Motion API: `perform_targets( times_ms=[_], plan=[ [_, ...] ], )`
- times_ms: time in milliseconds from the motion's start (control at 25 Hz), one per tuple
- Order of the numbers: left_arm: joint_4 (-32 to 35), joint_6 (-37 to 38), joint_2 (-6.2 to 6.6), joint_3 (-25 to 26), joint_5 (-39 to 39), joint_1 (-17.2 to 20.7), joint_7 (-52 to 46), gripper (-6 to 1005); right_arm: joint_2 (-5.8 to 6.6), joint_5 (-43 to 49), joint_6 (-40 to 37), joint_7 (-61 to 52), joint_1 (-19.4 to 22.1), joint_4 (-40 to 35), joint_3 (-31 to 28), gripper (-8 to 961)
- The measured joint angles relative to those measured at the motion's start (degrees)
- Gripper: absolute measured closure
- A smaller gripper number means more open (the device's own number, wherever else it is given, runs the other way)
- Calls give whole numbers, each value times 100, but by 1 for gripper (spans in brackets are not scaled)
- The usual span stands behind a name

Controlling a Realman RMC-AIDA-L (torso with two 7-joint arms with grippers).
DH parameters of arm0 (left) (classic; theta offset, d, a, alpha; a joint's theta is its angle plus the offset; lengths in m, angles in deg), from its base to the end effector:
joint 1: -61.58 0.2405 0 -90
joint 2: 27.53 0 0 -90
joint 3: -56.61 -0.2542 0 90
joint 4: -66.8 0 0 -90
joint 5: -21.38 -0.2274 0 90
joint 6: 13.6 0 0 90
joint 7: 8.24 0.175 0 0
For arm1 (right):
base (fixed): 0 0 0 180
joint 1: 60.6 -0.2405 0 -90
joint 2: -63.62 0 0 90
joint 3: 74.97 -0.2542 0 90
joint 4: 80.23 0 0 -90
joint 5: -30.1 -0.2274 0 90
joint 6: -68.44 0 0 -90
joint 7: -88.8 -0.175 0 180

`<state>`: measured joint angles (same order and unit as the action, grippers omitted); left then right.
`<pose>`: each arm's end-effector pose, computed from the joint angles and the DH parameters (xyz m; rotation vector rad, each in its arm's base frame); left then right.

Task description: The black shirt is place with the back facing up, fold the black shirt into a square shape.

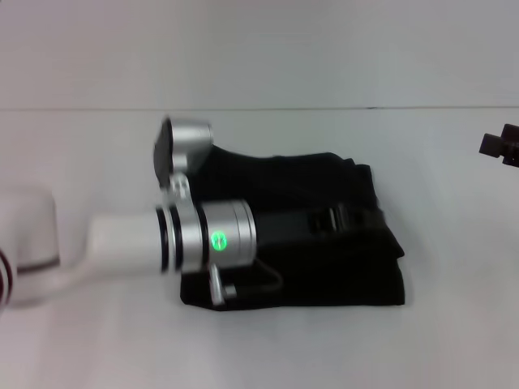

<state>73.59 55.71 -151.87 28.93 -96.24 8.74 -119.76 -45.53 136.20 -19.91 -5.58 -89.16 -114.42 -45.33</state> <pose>-0.1520 0.3815 -0.1557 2.4007 1.7038 0.8942 0.3005 0.3809 0.0809 -2.3291 0.9757 0.8981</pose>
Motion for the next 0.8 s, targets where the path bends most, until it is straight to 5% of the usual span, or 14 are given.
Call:
perform_targets(
  times_ms=[200, 600, 800],
  plan=[
    [-416, 431, -12, 299, 398, 318, 1034, 970, 5, 101, 140, -30, -84, 0, 37, 38],
    [738, 2802, 34, 321, 605, 662, 1273, 506, 79, 1050, 592, -1420, -599, 30, 75, 39],
    [1890, 3201, 153, -648, 514, 1071, 1936, 393, 96, 1954, 677, -2429, -1078, 90, 167, 39]
  ],
)
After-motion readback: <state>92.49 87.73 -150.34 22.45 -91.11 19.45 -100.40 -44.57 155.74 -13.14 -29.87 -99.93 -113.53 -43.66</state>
